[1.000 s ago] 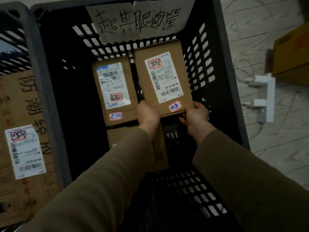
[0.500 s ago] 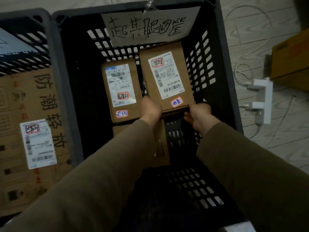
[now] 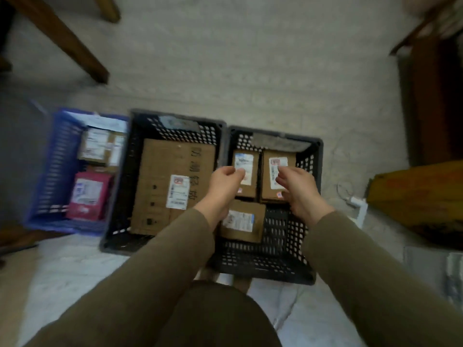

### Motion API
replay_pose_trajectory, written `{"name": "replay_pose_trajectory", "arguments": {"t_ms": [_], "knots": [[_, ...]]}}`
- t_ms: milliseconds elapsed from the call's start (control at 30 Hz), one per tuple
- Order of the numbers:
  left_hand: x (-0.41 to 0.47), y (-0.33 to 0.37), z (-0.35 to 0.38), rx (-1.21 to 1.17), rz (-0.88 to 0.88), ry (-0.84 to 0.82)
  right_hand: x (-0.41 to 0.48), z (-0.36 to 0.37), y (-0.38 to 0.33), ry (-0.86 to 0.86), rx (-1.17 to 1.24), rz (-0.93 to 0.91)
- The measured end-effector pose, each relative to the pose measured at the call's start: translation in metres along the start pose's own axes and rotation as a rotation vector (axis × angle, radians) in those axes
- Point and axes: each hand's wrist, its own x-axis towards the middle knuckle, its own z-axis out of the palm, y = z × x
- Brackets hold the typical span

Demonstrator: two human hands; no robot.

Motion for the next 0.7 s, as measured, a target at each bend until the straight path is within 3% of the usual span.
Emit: {"name": "replay_pose_trajectory", "arguments": {"t_ms": [167,333,700], "knots": [[-0.1,0.062,-0.094,-0.186,0.136,0.136,-0.111,0.052,-0.084,-0.194,-0.109,-0.19],[-0.196,0.074,-0.166,-0.377,0.24,0.293,-0.218,0.108,-0.117,-0.423,-0.193,-0.3],[-0.414,-0.023,-0.301,-0.706,0.365,0.786,-0.454,0.217,-0.043,-0.952,-0.524,-0.484]]}}
